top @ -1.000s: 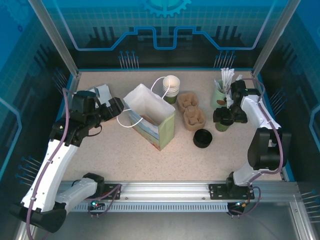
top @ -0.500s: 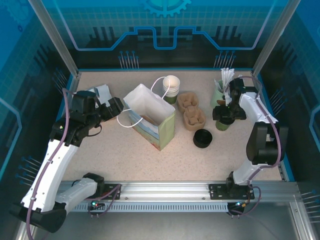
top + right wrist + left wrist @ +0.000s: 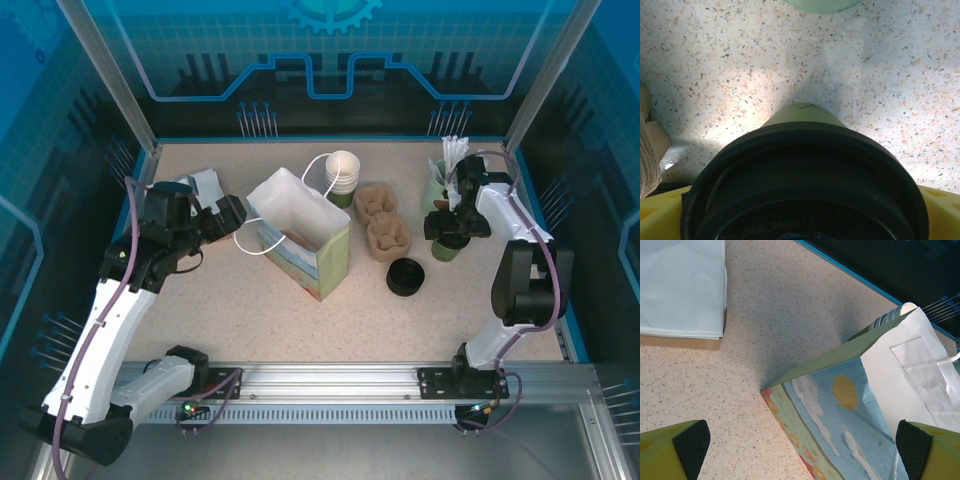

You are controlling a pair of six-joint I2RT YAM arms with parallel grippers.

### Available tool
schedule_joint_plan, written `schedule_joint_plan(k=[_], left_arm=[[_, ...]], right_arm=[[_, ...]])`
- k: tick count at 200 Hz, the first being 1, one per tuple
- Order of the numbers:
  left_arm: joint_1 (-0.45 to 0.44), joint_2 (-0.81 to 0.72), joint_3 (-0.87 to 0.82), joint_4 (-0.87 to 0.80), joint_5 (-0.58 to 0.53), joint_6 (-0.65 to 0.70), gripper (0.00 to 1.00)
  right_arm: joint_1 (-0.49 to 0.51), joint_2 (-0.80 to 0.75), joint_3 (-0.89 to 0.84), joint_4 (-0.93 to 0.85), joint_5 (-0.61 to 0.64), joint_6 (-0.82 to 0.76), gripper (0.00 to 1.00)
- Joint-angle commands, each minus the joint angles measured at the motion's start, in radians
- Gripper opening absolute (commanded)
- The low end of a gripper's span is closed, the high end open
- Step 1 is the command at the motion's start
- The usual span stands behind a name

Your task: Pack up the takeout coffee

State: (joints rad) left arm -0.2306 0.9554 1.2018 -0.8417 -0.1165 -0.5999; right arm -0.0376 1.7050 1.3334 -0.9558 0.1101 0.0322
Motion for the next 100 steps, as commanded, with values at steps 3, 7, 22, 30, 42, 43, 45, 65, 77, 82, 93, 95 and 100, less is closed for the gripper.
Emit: schedule_joint_plan(k=[3, 7, 22, 30, 42, 43, 45, 65, 77, 82, 93, 95, 100], left_arm=[[0.010, -0.010, 0.023, -0.020, -0.018, 0.011, 0.99], [0.010, -0.010, 0.022, -0.020, -0.019, 0.011, 0.99], [0.010, -0.010, 0.022, -0.021, -0.018, 0.011, 0.99], [0.010, -0.010, 0.021, -0.020, -0.019, 0.011, 0.99], [0.009, -0.010, 0.022, -0.020, -0.018, 0.011, 0.99], [0.009, -0.010, 0.021, -0.020, -0.018, 0.012, 0.99], [0.009, -0.010, 0.022, -0.022, -0.018, 0.011, 0.99], [0.010, -0.010, 0.020, -0.022, -0.020, 0.012, 0.99], [0.010, -0.010, 0.021, -0.022, -0.020, 0.011, 0.99], [0.010, -0.010, 0.021, -0.022, -0.020, 0.012, 0.99], [0.010, -0.010, 0.020, -0.022, -0.020, 0.013, 0.99], [0.010, -0.010, 0.021, -0.022, -0.020, 0.013, 0.99], [0.010, -0.010, 0.021, -0.022, -0.021, 0.012, 0.99]], right_arm=[[0.011, 0.013, 0.010, -0.009, 0.013, -0.009, 0.98], [0.013, 0.014, 0.010, -0.009, 0.013, -0.009, 0.97], [0.012, 0.018, 0.009, -0.011, 0.015, -0.009, 0.96], [0.013, 0.020, 0.010, -0.014, 0.015, -0.007, 0.96], [0.013, 0.023, 0.010, -0.017, 0.014, -0.007, 0.94], [0.013, 0.023, 0.011, -0.017, 0.014, -0.007, 0.94], [0.013, 0.023, 0.011, -0.018, 0.014, -0.007, 0.94], [0.013, 0.027, 0.014, -0.025, 0.015, -0.007, 0.91], [0.013, 0.026, 0.017, -0.031, 0.015, -0.006, 0.90], [0.014, 0.024, 0.018, -0.033, 0.015, -0.006, 0.90], [0.015, 0.015, 0.018, -0.037, 0.015, -0.004, 0.90], [0.015, 0.014, 0.017, -0.038, 0.015, -0.005, 0.89], [0.016, 0.009, 0.019, -0.040, 0.017, -0.004, 0.89]])
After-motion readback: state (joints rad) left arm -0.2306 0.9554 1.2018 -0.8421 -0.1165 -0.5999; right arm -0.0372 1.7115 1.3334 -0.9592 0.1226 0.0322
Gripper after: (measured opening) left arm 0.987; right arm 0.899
